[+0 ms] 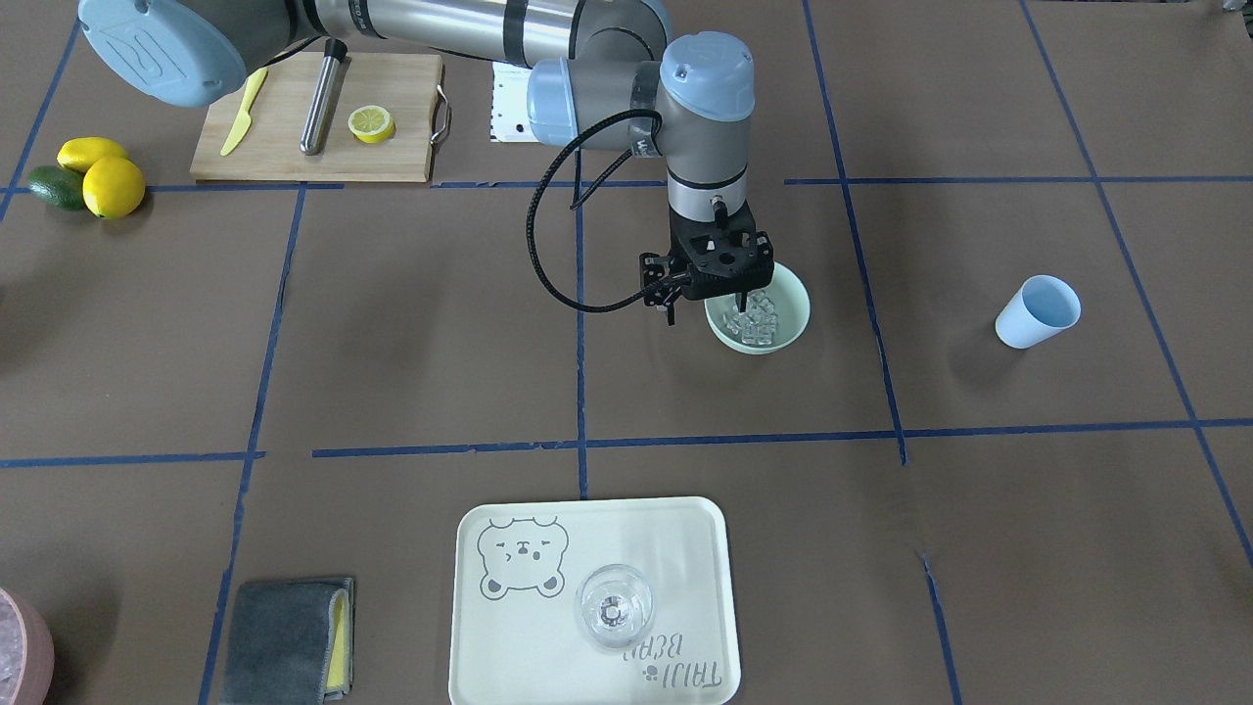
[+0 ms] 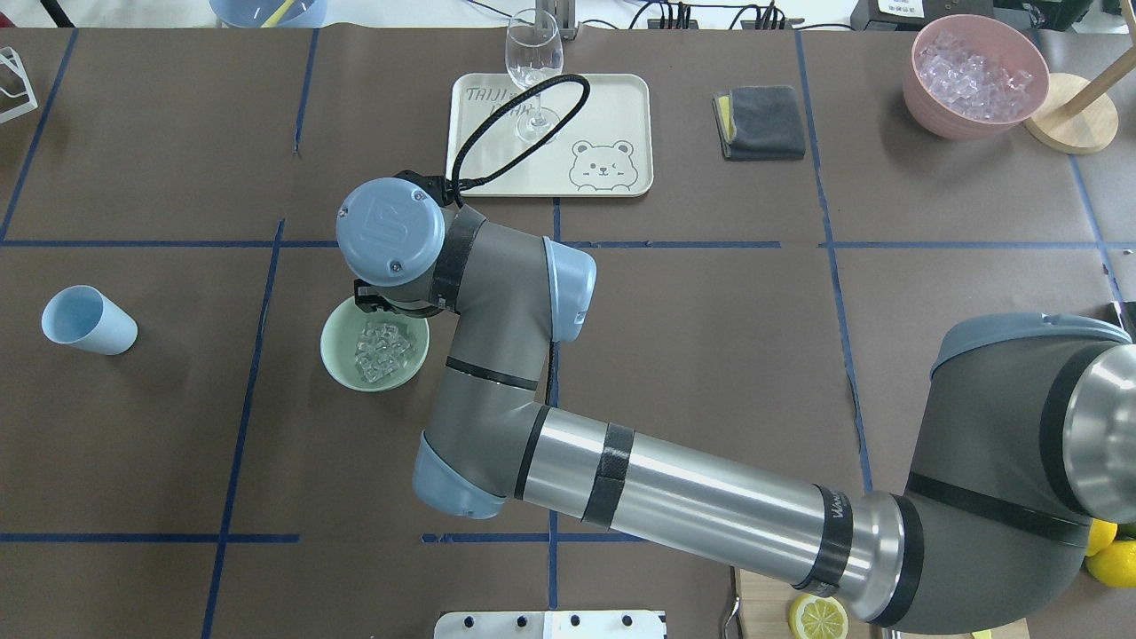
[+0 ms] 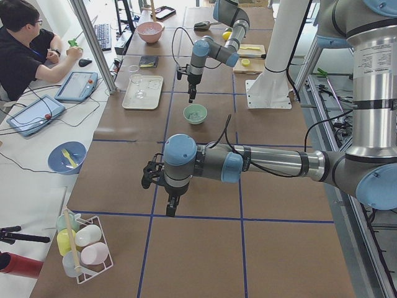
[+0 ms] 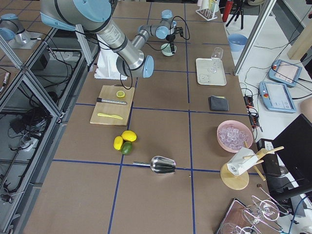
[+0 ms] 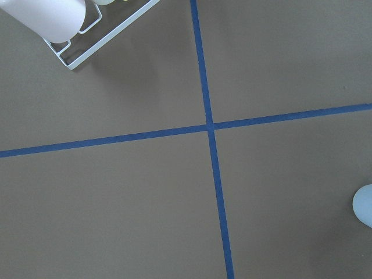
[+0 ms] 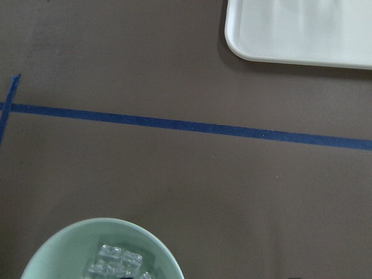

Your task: Pour ice into bowl

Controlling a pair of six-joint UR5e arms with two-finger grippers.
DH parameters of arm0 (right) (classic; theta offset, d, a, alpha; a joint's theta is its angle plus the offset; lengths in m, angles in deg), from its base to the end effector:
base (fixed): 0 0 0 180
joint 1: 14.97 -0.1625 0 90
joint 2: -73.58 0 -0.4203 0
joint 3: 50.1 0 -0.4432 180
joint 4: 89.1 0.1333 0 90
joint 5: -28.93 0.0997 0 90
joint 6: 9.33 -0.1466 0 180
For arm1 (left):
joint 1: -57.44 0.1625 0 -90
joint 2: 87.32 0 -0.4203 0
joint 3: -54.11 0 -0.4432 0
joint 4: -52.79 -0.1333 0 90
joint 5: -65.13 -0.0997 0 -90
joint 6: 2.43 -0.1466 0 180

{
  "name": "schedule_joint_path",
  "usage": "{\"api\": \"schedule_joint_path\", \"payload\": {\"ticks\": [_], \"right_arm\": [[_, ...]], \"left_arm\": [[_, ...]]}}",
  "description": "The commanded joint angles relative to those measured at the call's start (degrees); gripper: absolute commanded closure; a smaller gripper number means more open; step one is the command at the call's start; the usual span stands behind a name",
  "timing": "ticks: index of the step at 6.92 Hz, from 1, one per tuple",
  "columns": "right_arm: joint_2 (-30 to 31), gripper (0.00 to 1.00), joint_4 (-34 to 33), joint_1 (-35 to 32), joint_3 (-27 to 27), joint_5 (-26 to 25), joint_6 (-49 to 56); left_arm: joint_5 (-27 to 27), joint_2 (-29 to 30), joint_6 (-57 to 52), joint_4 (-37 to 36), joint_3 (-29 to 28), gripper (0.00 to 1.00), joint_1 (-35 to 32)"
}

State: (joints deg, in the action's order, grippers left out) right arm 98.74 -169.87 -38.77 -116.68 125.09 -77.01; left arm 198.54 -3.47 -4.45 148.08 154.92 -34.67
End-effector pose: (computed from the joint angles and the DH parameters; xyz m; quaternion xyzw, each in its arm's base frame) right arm -0.7657 -0.4662 0.0633 0.1226 -0.4120 -0.0113 0.9028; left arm -0.0514 -0.5118 0.6320 0.0938 0.3653 0.0313 0.9256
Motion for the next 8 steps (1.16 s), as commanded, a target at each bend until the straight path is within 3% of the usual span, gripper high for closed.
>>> {"api": "schedule_joint_path", "payload": {"ticks": [1,2,3,4,8], "right_arm": [[0.1,0.37,1.7,1.3,2.6,-0.2,-0.3],[0.1,0.37,1.8,1.7,2.7,-0.2,-0.3],[0.1,0.55,1.8,1.9,2.7,-0.2,-0.3],[0.1,0.96,1.8,1.9,2.7,-0.2,-0.3],[0.1,1.00,4.2,1.1,1.9,-0.1,0.6]], "left_arm": [[0.0,0.0,0.0,0.1,0.0,0.00,0.0],[-0.1,0.0,0.0,0.1,-0.1,0.00,0.0],[0.0,0.0,0.0,0.1,-0.1,0.00,0.0],[0.0,0.0,0.0,0.1,-0.1,0.00,0.0],[0.0,0.0,0.0,0.1,-0.6,0.00,0.0]]}}
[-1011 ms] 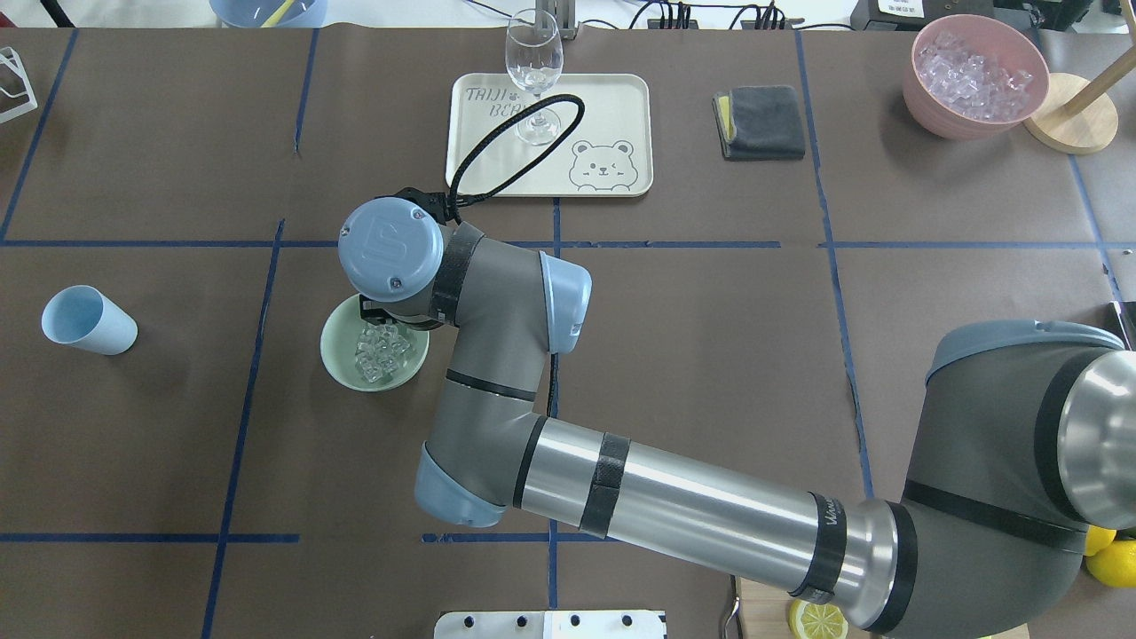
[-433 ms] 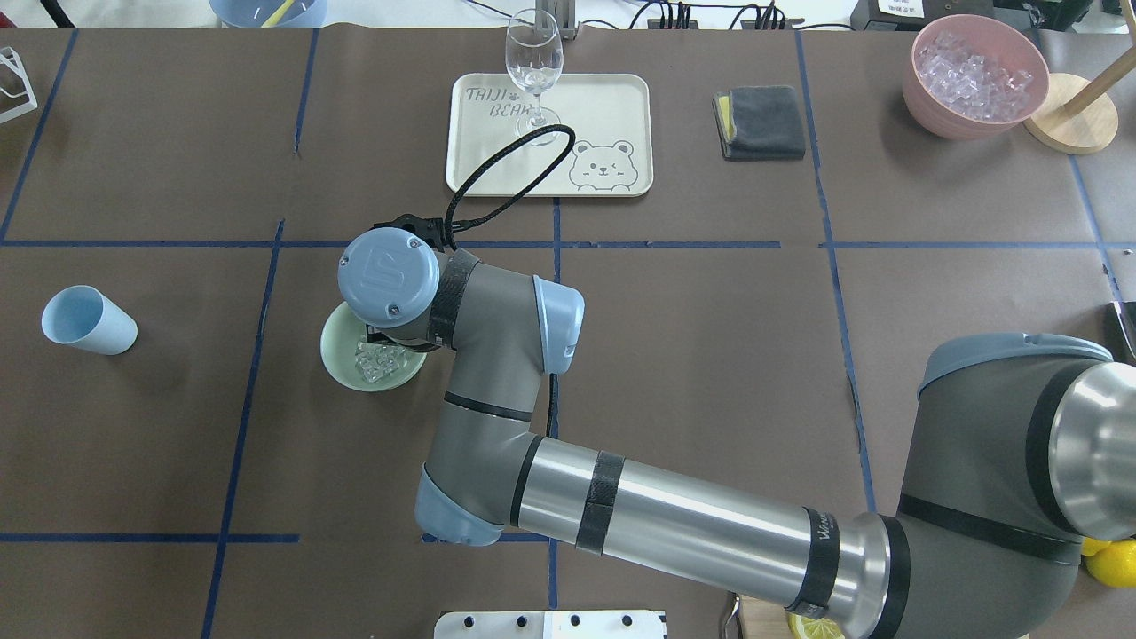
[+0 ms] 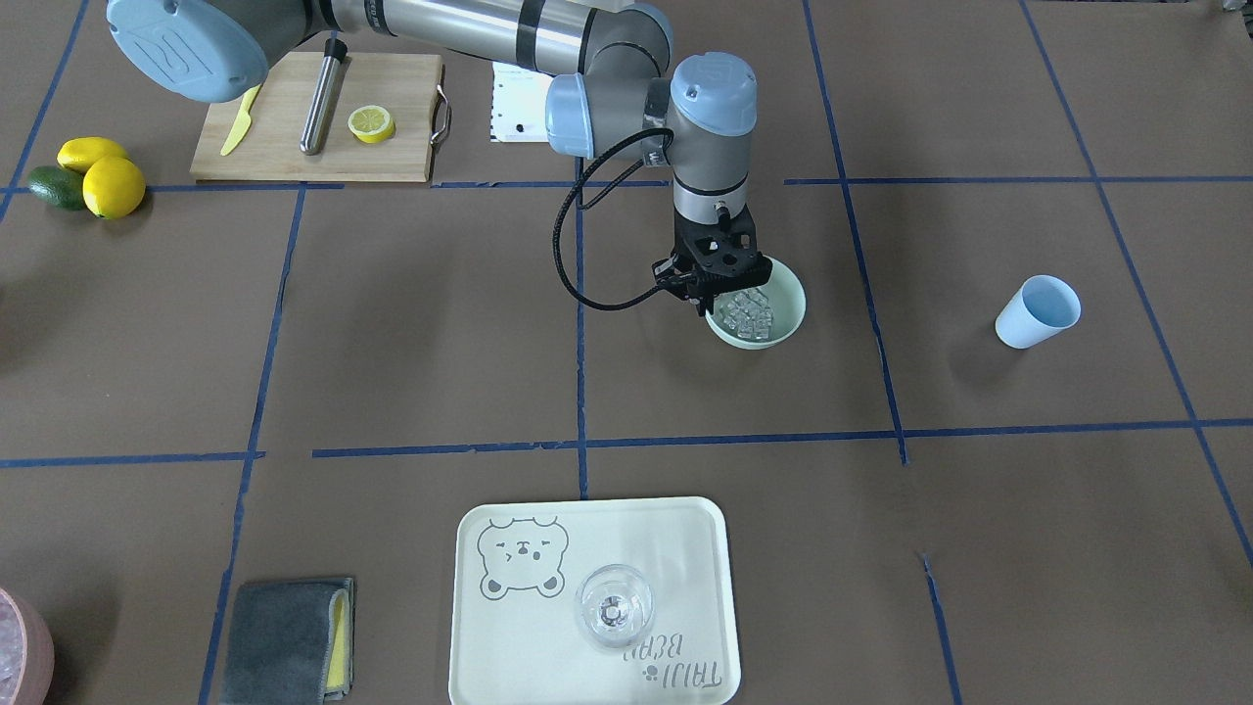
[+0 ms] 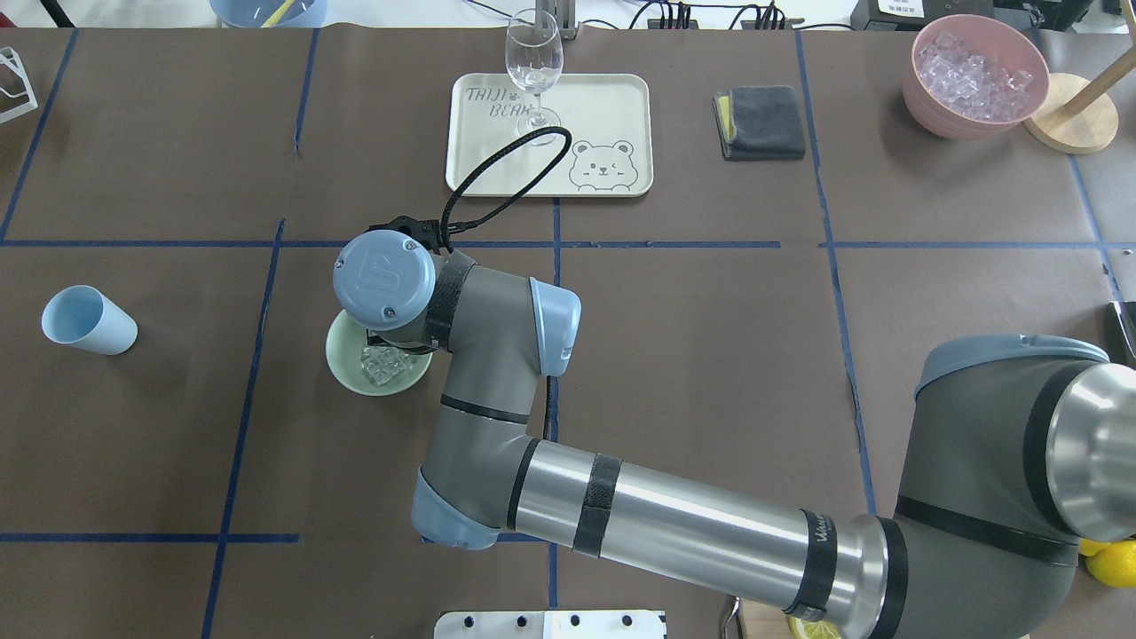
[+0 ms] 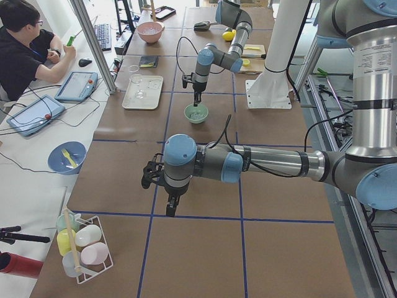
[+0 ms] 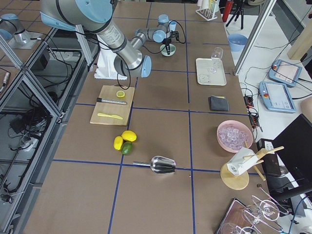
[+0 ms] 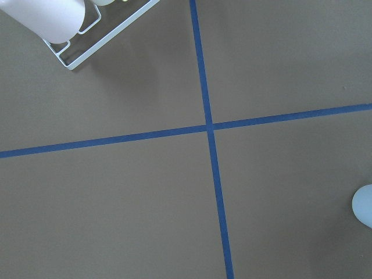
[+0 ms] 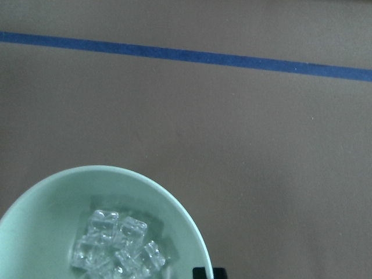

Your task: Pour ice into bowl

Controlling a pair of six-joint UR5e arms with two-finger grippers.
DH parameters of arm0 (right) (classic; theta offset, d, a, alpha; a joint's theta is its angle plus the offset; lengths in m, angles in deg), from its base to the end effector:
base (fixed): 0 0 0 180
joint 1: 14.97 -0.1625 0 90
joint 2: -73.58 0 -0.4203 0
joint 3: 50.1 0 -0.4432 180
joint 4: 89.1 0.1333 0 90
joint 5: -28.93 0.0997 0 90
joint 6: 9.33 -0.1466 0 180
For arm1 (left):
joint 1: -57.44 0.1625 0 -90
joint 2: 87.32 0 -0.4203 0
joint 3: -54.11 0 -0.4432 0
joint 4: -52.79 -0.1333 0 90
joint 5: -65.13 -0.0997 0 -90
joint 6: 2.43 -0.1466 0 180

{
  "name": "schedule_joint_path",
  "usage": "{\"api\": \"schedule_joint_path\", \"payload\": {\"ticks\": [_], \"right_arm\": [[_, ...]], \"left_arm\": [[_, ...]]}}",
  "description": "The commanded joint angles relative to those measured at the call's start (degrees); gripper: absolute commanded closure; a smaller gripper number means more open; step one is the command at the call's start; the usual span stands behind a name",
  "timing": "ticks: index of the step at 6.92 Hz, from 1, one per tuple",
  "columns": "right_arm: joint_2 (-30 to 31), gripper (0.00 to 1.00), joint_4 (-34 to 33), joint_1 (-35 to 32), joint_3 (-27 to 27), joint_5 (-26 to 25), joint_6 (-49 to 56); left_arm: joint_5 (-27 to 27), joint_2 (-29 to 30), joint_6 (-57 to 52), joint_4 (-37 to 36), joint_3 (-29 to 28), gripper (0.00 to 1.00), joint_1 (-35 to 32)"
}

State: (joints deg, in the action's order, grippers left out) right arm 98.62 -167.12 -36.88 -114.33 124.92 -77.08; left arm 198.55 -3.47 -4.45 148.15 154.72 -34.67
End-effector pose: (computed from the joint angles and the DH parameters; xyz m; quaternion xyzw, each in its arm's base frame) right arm -0.7913 -0.4455 0.0741 0.1184 -0.4173 -0.0252 0.9006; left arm -0.0514 -0.5117 0.6338 0.0927 0.3654 0.0309 0.9257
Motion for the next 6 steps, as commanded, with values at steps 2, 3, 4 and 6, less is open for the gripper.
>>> {"api": "schedule_joint_path", "payload": {"ticks": [2,3,4,6], "right_arm": [[2.6,1.00,1.1,-7.1,-5.1,3.4,5.5],[6.4,1.00,0.9,-12.1,-10.5,11.5,8.1],[11.4,1.00,0.8,-17.7,-16.0,18.8,11.3],[26.2,1.00,1.0,-27.8,-26.7,30.4,19.1]], "left_arm": [[0.0,0.0,-0.1,0.3,-1.2,0.00,0.1],[0.1,0.0,-0.1,-0.1,-1.3,0.00,0.1],[0.1,-0.1,-0.1,-0.1,-1.0,0.00,0.1],[0.2,0.0,-0.1,0.0,-0.9,0.00,0.1]]}}
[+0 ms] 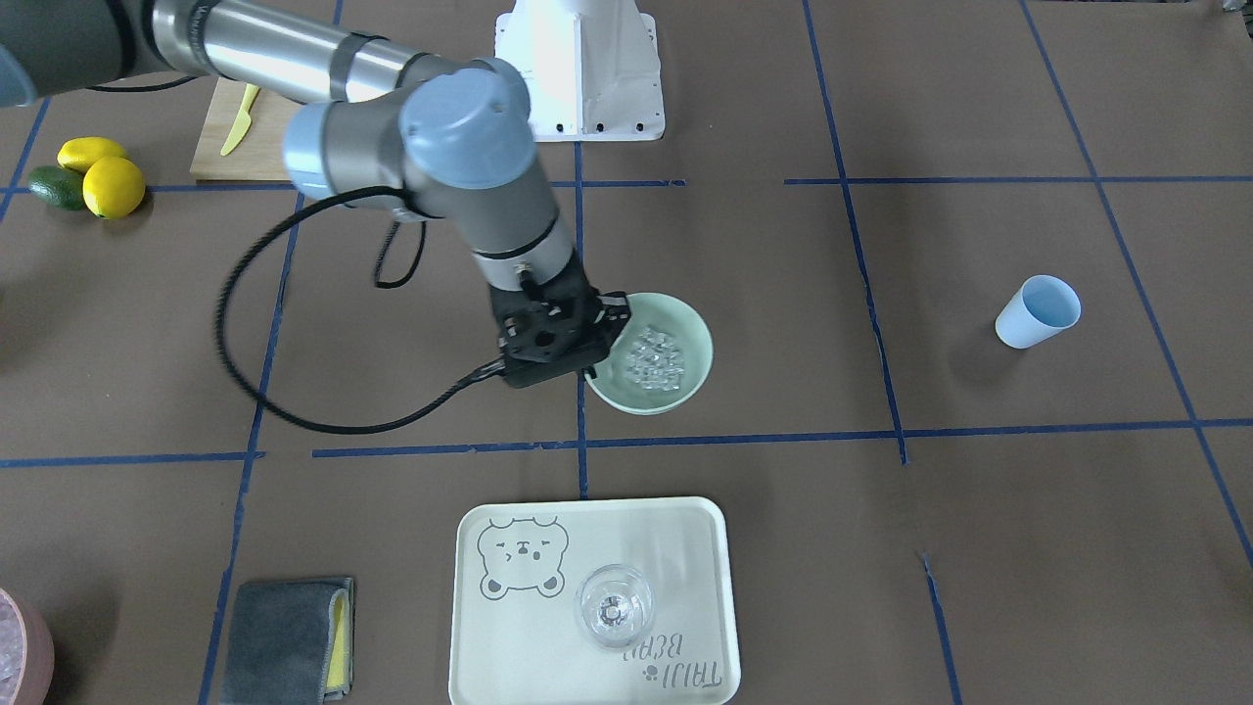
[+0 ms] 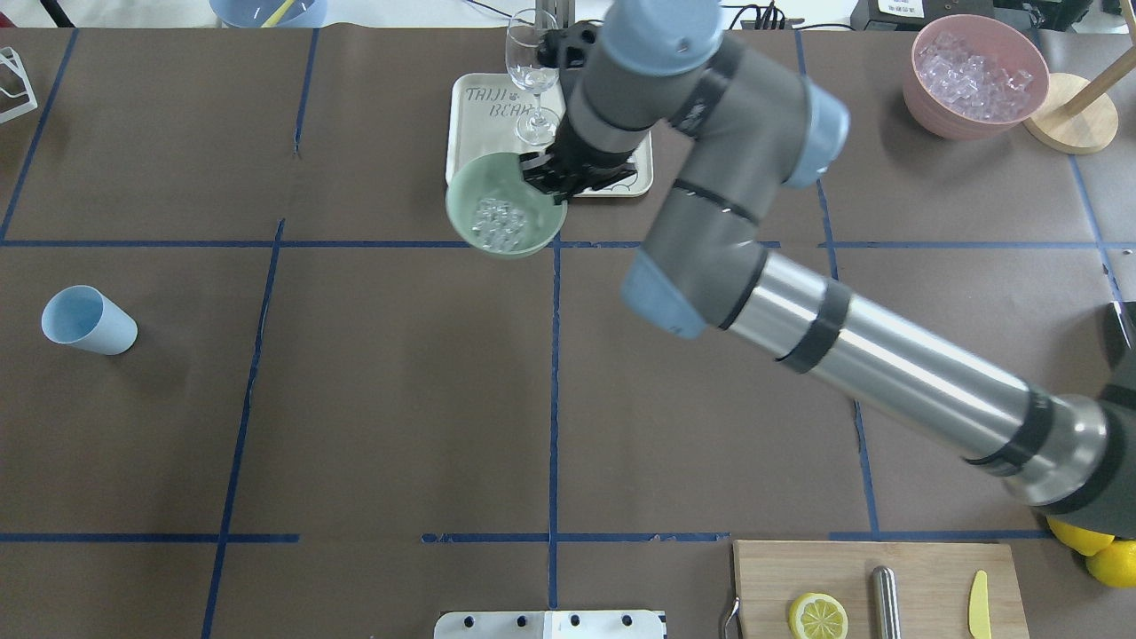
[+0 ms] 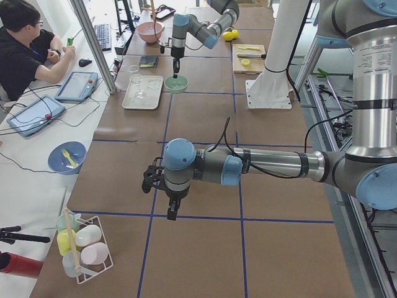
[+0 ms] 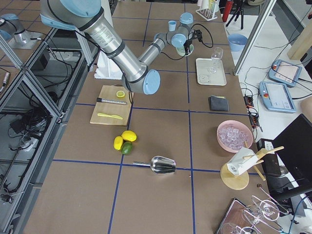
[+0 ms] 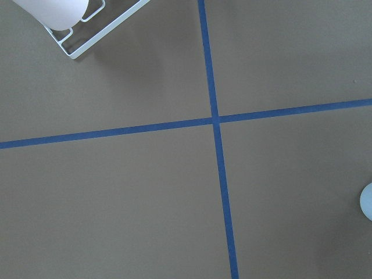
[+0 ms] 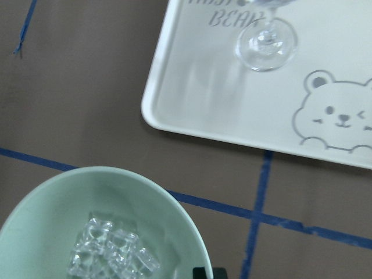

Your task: Pour ice into bowl

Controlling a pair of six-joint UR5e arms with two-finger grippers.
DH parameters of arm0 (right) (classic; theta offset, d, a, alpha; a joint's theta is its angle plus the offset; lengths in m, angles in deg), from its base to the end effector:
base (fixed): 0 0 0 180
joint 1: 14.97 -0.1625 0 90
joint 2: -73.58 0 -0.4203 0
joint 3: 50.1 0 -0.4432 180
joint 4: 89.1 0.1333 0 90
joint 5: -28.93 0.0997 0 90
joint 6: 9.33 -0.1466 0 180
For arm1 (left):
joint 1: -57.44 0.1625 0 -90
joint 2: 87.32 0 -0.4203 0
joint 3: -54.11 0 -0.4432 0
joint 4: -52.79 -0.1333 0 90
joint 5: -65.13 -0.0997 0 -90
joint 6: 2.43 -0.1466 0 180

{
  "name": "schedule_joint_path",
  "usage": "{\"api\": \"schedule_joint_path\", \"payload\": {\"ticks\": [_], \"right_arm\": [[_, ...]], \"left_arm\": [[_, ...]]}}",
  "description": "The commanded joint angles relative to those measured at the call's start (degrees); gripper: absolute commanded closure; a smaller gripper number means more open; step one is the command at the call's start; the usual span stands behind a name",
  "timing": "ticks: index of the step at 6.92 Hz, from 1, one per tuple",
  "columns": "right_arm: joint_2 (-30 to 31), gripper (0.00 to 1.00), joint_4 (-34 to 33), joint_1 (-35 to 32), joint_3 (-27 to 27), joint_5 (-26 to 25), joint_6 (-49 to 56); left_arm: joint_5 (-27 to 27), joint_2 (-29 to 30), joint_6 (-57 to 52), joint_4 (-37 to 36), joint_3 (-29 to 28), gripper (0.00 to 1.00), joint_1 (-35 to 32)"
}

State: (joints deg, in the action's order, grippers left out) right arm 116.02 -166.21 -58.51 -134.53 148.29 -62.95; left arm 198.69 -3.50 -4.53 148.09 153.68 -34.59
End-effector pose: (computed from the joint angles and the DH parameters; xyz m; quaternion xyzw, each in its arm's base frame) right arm -0.5387 -0.5966 0.1416 0.1139 -0.4861 -0.0629 0.8641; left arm -0.0504 -0.5103 0.6441 0.0836 0.3672 0.0287 0.9259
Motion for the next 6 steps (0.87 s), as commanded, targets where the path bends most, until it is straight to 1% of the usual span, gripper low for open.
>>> {"api": "schedule_joint_path", "payload": {"ticks": [1,2,3,4,5,6], "right_arm": [[18.0,1.00,0.5,-9.3,-13.4,8.7,10.8],[25.7,1.00,1.0,-11.4,-16.6,10.3,17.9],[33.2,1.00,3.7,-14.0,-17.7,11.4,24.7],[39.5,1.00,9.3,-15.8,-17.3,12.3,26.8],[45.8,1.00,16.3,-16.0,-16.0,12.3,27.8],[49.5,1.00,22.9,-16.2,-14.2,12.4,27.9]], "left_arm": [[0.0,0.0,0.0,0.1,0.2,0.00,0.0],[0.0,0.0,0.0,0.1,0.3,0.00,0.0],[0.0,0.0,0.0,0.2,0.2,0.00,0.0],[0.0,0.1,0.0,0.2,0.3,0.00,0.0],[0.0,0.1,0.0,0.4,0.3,0.00,0.0],[0.0,0.1,0.0,0.5,0.3,0.00,0.0]]}}
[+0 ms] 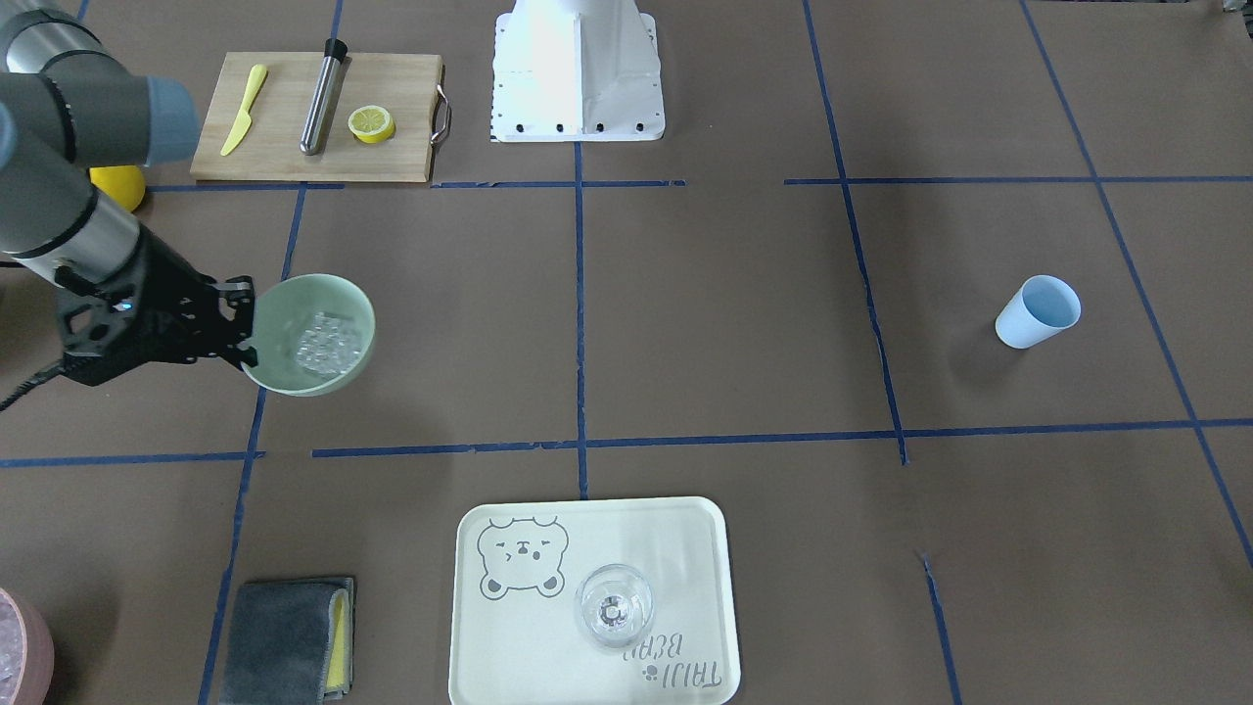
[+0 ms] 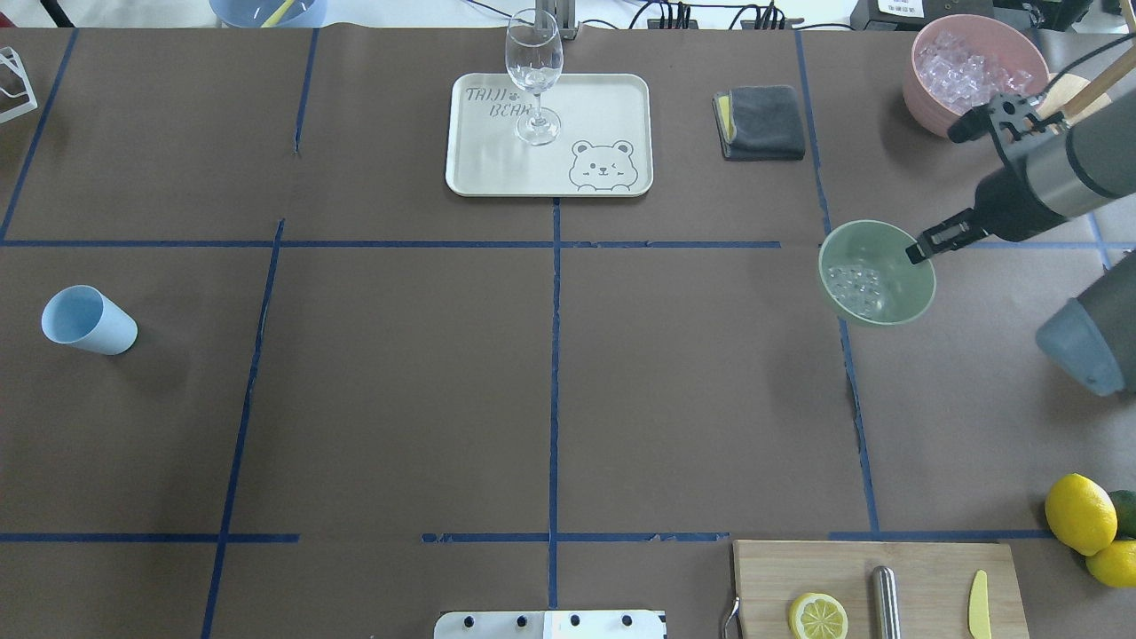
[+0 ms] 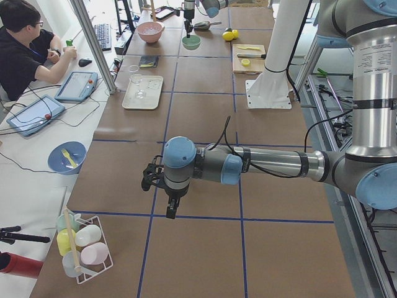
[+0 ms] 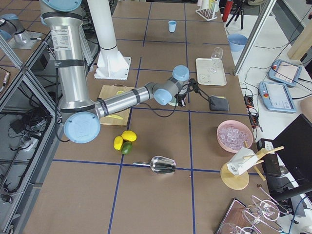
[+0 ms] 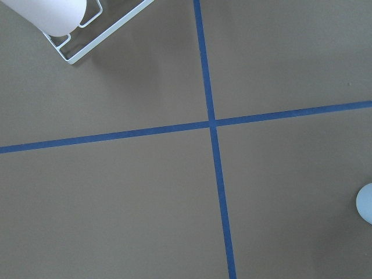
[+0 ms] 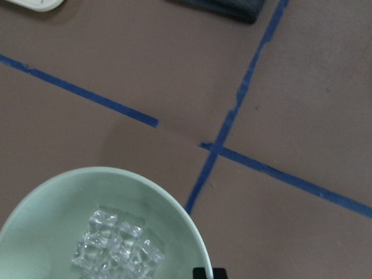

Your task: Pour ice into bowl

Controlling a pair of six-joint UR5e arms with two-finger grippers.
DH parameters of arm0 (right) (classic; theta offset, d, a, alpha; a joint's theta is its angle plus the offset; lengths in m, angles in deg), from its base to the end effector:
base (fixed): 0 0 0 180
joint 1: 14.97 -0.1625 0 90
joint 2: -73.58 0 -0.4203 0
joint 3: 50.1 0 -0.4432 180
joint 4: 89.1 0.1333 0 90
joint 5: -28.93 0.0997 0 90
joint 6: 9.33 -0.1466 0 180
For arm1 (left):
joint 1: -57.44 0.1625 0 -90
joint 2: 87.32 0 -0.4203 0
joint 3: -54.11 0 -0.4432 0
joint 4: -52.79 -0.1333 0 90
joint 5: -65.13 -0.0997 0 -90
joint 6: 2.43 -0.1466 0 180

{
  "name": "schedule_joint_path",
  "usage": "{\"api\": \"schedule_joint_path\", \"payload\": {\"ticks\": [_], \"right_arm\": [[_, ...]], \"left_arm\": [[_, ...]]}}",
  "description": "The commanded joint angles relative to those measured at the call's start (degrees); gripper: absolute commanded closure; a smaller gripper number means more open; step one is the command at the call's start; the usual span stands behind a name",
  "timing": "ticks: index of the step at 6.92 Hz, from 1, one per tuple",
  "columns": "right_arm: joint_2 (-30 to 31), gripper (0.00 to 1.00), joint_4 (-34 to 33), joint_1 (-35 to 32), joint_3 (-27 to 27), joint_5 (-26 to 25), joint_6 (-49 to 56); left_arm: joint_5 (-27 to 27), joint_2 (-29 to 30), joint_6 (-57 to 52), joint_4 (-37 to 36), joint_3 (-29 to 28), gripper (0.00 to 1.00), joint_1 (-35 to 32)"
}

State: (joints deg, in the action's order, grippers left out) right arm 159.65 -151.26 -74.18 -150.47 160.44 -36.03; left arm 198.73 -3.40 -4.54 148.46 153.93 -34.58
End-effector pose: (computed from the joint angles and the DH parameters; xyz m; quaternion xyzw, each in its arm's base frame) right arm -0.2791 -0.5390 0.4869 0.1357 -0.4516 -0.1585 0.8675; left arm -0.0503 -0.5120 0.6400 0.0894 0.3671 0.0312 0.9253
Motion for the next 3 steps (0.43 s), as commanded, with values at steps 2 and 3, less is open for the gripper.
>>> {"api": "schedule_joint_path", "payload": {"ticks": [2,3], "right_arm": [[8.1,1.00,19.6,-0.6,10.1,0.1,0.7],[8.1,1.00,21.5,-0.6,11.2,0.2,0.2]], "left_arm": [[0.0,0.1,0.0,0.1,0.1,0.00,0.0],[0.0,0.1,0.0,0.1,0.1,0.00,0.0]]}}
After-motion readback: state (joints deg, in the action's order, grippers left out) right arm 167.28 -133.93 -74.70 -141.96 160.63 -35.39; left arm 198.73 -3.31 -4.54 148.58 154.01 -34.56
